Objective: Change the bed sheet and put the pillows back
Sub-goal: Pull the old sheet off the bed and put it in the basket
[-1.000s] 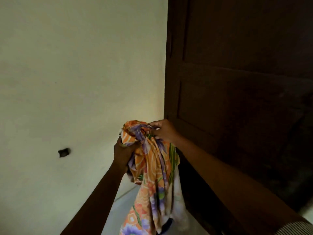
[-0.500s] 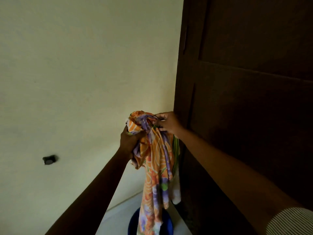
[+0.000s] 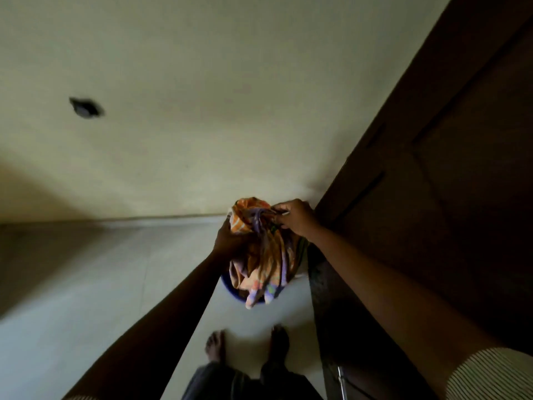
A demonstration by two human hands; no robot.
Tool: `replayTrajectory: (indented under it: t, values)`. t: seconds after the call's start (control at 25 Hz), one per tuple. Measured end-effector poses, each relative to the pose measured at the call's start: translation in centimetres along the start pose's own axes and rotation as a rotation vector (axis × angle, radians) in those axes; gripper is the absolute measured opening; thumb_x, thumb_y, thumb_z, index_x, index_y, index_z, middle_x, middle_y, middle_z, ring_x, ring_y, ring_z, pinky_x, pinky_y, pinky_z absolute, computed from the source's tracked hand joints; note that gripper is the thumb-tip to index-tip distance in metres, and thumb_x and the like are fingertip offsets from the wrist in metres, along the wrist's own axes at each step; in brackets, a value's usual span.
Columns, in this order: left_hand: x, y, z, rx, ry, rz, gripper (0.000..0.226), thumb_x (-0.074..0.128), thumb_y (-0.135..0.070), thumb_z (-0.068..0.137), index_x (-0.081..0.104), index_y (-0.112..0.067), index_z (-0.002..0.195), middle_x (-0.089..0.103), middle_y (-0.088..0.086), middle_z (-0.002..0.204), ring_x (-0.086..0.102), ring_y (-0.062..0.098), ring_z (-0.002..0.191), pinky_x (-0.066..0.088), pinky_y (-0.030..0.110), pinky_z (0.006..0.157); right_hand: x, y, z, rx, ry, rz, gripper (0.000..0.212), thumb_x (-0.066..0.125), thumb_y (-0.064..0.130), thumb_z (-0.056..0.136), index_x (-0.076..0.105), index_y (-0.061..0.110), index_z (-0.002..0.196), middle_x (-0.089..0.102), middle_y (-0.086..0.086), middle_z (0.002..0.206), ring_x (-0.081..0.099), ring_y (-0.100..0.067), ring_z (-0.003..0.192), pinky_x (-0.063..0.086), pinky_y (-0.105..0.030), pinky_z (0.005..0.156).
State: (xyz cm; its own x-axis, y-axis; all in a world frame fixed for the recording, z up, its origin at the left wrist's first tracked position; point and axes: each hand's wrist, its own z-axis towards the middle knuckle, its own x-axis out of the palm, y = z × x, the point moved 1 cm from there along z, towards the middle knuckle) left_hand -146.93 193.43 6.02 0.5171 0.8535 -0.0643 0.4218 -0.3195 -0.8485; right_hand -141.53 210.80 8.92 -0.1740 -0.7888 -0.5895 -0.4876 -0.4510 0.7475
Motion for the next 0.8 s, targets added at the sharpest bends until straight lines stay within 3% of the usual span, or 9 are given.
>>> replayTrajectory:
  t: [0.12, 0.2, 0.28, 0.4, 0.48, 0.56, 0.72, 0.8]
  values:
    - [0.6, 6.3, 3.8, -0.131, -0.075, 0.200, 0.097, 0.075, -0.046, 0.035, 0.050, -0.024, 0.126, 0.062, 0.010, 0.118, 0.057, 0.028, 0.110, 0.047, 0.043, 0.094, 5.1, -6.0, 3.3, 0.068, 0.126, -0.027, 0.036, 0.073, 0.026, 0.079, 0.070, 0.004, 0.107, 0.070, -0.016, 0.104, 0.063, -0.021, 0.098, 0.052, -0.044, 0.088]
    - [1.3, 10.0, 6.0, -0.187, -0.115, 0.283, 0.085, 0.076, -0.040, 0.049, 0.050, -0.019, 0.127, 0.061, 0.014, 0.117, 0.056, 0.031, 0.110, 0.047, 0.036, 0.087, 9.3, -10.2, 4.5, 0.131, 0.133, -0.064, 0.034, 0.070, 0.026, 0.082, 0.069, 0.005, 0.109, 0.070, -0.016, 0.106, 0.063, -0.025, 0.102, 0.047, -0.028, 0.090]
    - [2.1, 14.4, 8.5, -0.224, -0.152, 0.318, 0.087, 0.076, -0.032, 0.061, 0.040, -0.017, 0.138, 0.055, 0.017, 0.124, 0.052, 0.033, 0.115, 0.042, 0.034, 0.088, 13.5, -14.4, 5.7, 0.094, 0.065, -0.088, 0.030, 0.065, 0.026, 0.084, 0.071, 0.003, 0.104, 0.071, -0.016, 0.102, 0.063, -0.028, 0.099, 0.039, -0.020, 0.080]
    - [3.7, 21.7, 13.1, -0.273, -0.187, 0.428, 0.086, 0.072, -0.022, 0.077, 0.022, -0.014, 0.147, 0.045, 0.019, 0.131, 0.045, 0.034, 0.120, 0.039, 0.032, 0.089, 19.9, -21.7, 8.0, 0.150, 0.027, -0.079, 0.029, 0.060, 0.025, 0.086, 0.070, 0.007, 0.107, 0.068, -0.013, 0.109, 0.060, -0.029, 0.106, 0.042, -0.029, 0.092]
    - [4.7, 25.7, 16.1, -0.269, -0.214, 0.487, 0.083, 0.067, -0.025, 0.082, 0.018, -0.016, 0.148, 0.041, 0.019, 0.134, 0.043, 0.036, 0.122, 0.038, 0.035, 0.091, 23.1, -26.3, 9.8, 0.213, 0.118, 0.023, 0.032, 0.055, 0.021, 0.092, 0.061, 0.009, 0.122, 0.059, -0.010, 0.127, 0.052, -0.023, 0.120, 0.038, -0.029, 0.104]
    - [5.8, 29.9, 19.3, -0.243, -0.206, 0.575, 0.076, 0.063, -0.029, 0.085, 0.021, -0.022, 0.147, 0.035, 0.015, 0.140, 0.043, 0.036, 0.122, 0.040, 0.039, 0.091, 24.7, -31.3, 11.3, 0.280, 0.150, 0.145, 0.034, 0.049, 0.022, 0.095, 0.056, 0.012, 0.128, 0.054, -0.006, 0.133, 0.048, -0.019, 0.124, 0.035, -0.025, 0.105]
    - [6.8, 36.8, 24.0, -0.083, -0.061, 0.936, 0.062, 0.049, -0.041, 0.090, 0.022, -0.035, 0.145, 0.012, 0.004, 0.155, 0.034, 0.035, 0.129, 0.038, 0.045, 0.094, 24.5, -43.1, 15.2, 0.713, -0.270, 0.384, 0.041, 0.047, 0.023, 0.097, 0.049, 0.001, 0.131, 0.051, -0.017, 0.134, 0.048, -0.029, 0.124, 0.038, -0.024, 0.092]
    - [7.3, 39.7, 26.7, 0.030, 0.013, 1.024, 0.064, 0.050, -0.041, 0.090, 0.018, -0.041, 0.145, 0.006, -0.002, 0.156, 0.026, 0.033, 0.134, 0.037, 0.049, 0.097, 25.2, -48.4, 17.3, 0.875, -0.298, 0.398, 0.057, 0.051, 0.033, 0.094, 0.037, 0.002, 0.139, 0.039, -0.019, 0.144, 0.039, -0.032, 0.131, 0.036, -0.030, 0.097]
